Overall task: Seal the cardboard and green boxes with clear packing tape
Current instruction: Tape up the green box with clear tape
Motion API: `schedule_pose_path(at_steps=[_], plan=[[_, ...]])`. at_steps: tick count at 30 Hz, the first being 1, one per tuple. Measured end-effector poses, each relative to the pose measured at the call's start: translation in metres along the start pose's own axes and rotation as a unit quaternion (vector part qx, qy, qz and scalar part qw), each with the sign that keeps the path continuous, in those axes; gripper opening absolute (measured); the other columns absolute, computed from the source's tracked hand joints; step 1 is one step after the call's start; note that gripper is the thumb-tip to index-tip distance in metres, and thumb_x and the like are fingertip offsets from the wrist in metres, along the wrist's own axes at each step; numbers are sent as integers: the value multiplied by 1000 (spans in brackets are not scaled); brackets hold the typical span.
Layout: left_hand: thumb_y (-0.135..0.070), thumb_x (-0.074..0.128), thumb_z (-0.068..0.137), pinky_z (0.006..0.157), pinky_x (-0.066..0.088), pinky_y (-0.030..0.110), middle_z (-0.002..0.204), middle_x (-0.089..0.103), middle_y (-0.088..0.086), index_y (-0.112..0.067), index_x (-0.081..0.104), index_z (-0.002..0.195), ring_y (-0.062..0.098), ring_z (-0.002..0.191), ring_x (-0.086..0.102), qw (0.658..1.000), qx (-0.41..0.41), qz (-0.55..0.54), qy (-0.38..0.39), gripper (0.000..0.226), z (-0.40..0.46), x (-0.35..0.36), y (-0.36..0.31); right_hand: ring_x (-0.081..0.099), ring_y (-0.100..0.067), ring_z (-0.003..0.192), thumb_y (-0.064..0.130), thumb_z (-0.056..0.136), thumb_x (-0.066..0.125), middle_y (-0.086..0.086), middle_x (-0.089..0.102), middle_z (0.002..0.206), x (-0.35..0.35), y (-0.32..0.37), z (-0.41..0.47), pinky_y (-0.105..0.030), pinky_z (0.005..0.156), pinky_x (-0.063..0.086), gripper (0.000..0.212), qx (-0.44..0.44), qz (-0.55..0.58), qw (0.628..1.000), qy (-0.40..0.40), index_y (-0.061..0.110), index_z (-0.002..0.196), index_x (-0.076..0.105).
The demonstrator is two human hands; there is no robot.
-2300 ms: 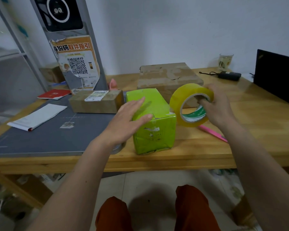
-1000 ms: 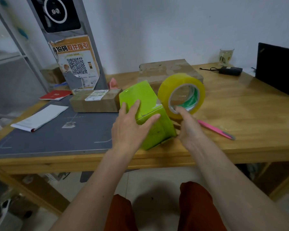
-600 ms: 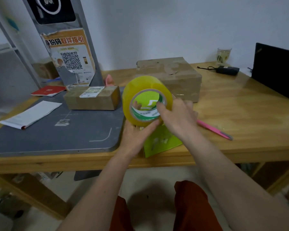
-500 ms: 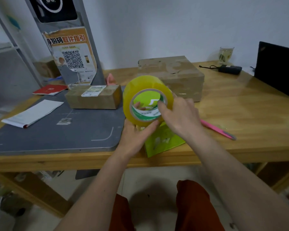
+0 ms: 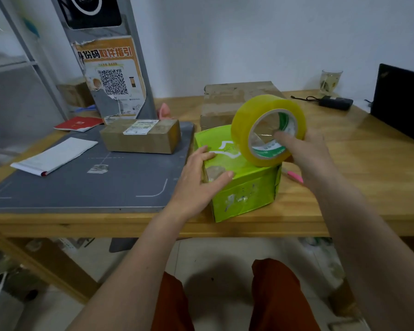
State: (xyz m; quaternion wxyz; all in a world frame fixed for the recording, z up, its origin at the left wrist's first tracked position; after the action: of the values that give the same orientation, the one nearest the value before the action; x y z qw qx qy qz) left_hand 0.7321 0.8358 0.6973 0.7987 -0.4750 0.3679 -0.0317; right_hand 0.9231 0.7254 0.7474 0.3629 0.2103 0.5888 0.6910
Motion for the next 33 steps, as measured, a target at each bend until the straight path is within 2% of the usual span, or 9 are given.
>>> schedule_pose_path(at_steps=[3, 4, 6, 11, 14, 22, 26, 29, 33], plan=[[-75, 56, 72, 123, 7, 38, 162, 21, -4, -20, 39, 147, 11, 150, 7, 985, 3, 162, 54, 95, 8, 3, -24, 67, -21, 93, 16, 84, 67, 1, 72, 92, 5, -8, 3, -45, 87, 55, 9, -7, -32, 999, -13, 25, 81, 69], [-75, 58, 75, 123, 4, 38, 162, 19, -2, -18, 34, 150, 13, 151, 4, 978, 10, 198, 70, 97, 11, 7, -32, 67, -23, 94, 22, 81, 66, 0, 72, 92, 5, -7, 3, -48, 88, 54, 4, -6, -44, 999, -23, 24, 79, 70], [-79, 56, 74, 123, 5, 40, 163, 18, 1, -17, 23, 154, 17, 151, 3, 960, 16, 264, 96, 107, 16, 17, -40, 66, -27, 93, 33, 74, 61, -1, 72, 90, 5, -7, 3, -51, 87, 53, 15, 0, -65, 997, -36, 21, 80, 70], [-89, 43, 71, 122, -4, 44, 164, -4, 10, -11, 1, 157, 26, 152, -5, 874, -43, 451, 175, 124, 32, 30, -36, 62, -30, 94, 30, 83, 59, -4, 69, 94, 6, -5, 6, -44, 86, 51, 19, -20, -110, 992, -52, 17, 95, 68], [-91, 40, 70, 122, -4, 44, 165, -5, 9, -15, -1, 157, 26, 151, -6, 866, -31, 458, 199, 123, 37, 36, -38, 61, -29, 94, 27, 87, 57, -5, 68, 96, 7, -4, 7, -39, 83, 50, 18, -27, -132, 989, -61, 17, 98, 67], [-85, 48, 72, 122, -5, 44, 164, -11, 4, -10, -9, 155, 18, 151, -12, 908, -63, 388, 144, 125, 7, -2, -13, 63, -29, 88, 24, 88, 57, -9, 68, 92, 9, -5, 9, -41, 77, 50, 16, -40, -115, 992, -45, 14, 94, 67], [-88, 49, 68, 122, -5, 43, 163, -13, 12, -2, -10, 154, 27, 150, -15, 880, -89, 442, 150, 135, 9, -2, -20, 64, -30, 87, 25, 86, 58, -9, 69, 89, 6, -11, 11, -44, 79, 51, 17, -23, -101, 993, -49, 14, 93, 67], [-84, 53, 71, 122, -5, 43, 163, -13, 15, -1, -6, 154, 28, 150, -13, 855, -46, 489, 168, 132, 17, 5, -36, 64, -32, 89, 25, 85, 58, -9, 69, 89, 3, -15, 12, -46, 80, 51, 18, -7, -93, 994, -56, 12, 93, 68], [-86, 54, 68, 121, -2, 41, 163, -3, 16, -2, 2, 155, 29, 151, -3, 855, -41, 473, 207, 132, 21, 15, -44, 64, -32, 88, 34, 78, 56, -6, 69, 86, 8, -14, 12, -47, 81, 53, 25, -14, -93, 994, -49, 14, 90, 68]])
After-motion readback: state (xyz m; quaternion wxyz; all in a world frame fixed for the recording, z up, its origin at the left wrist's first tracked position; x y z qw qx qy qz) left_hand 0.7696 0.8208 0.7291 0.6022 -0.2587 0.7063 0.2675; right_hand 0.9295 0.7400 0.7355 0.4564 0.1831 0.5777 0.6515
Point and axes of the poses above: each hand's wrist, its own z-axis towards the middle knuckle, its own x-axis out of the palm, y = z × x, the point moved 7 cm from there along z, towards the middle knuckle
